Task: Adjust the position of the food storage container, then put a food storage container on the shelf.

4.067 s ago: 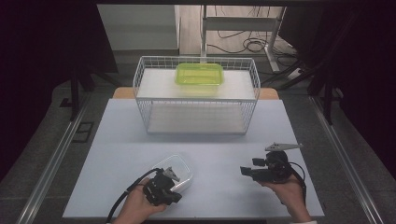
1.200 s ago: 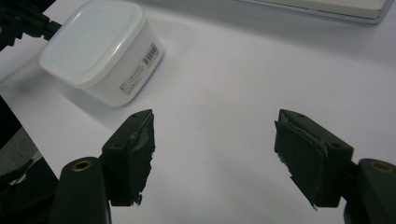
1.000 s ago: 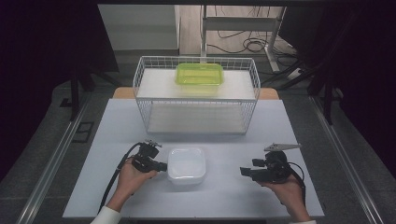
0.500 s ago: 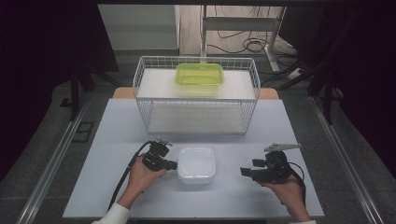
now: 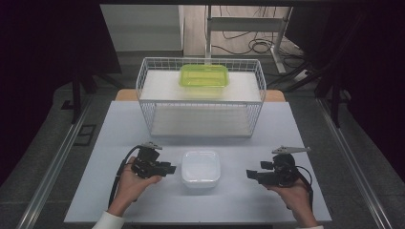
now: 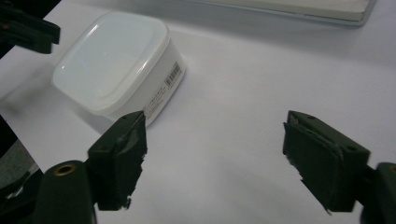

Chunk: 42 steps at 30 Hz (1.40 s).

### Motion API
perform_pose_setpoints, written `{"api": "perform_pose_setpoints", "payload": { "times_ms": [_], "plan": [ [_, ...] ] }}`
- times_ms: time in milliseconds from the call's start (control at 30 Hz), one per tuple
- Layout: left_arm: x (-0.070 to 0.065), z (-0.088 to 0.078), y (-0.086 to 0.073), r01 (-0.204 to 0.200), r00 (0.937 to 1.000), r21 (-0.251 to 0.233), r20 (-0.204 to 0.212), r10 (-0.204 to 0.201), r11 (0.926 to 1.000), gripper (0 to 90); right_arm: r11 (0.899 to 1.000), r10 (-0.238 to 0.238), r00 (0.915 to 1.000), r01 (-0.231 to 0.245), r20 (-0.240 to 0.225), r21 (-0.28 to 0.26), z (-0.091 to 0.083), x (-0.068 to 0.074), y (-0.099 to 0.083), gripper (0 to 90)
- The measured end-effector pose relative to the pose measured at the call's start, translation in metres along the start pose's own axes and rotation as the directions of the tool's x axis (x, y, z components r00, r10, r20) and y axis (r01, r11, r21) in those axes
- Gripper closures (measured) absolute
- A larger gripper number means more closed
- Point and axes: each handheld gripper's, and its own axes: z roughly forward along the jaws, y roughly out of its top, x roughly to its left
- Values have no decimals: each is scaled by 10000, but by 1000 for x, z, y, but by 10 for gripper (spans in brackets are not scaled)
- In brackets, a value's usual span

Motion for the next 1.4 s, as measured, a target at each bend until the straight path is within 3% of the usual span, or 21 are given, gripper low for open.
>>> {"api": "perform_pose_setpoints", "payload": {
  "times_ms": [133, 233, 367, 733, 833, 967, 1100, 1267, 1400],
  "plan": [
    [1, -11, -5, 221, 9997, -422, 128, -216, 9989, 388, 9992, 213, 9998, -215, -62, -347, -1, 2, 0, 149],
    [6, -15, -9, 468, 9988, -699, 181, -457, 9965, 301, 9983, 228, 9994, -242, -268, -537, -1, 3, 0, 146],
    [13, -20, -12, 732, 9973, -910, 129, -723, 9932, 249, 9982, 156, 9984, -187, -553, -564, 0, 6, 0, 149],
    [11, -21, -12, 582, 9980, -957, 289, -557, 9937, 225, 9985, -94, 9972, 54, -748, -543, 3, 17, 4, 149],
    [11, -23, -11, 603, 9963, -1077, 678, -532, 9924, 238, 9991, -121, 9961, 85, -875, -418, 6, 21, 5, 164],
    [10, -24, -9, 756, 9941, -1209, 869, -653, 9898, 255, 9996, -69, 9947, 41, -1023, -267, 11, 25, 5, 181],
    [9, -23, -7, 1085, 9848, -1186, 1486, -904, 9870, 284, 9999, 117, 9940, -123, -1089, -52, 19, 32, 6, 211],
    [12, -16, -3, 1434, 9775, -999, 1699, -1251, 9846, 306, 9999, 53, 9919, -32, -1267, 164, 33, 45, 10, 224],
    [15, -8, -2, 1842, 9666, -893, 1971, -1639, 9788, 310, 9998, 91, 9894, -67, -1451, 170, 44, 52, 15, 241]
  ]
}}
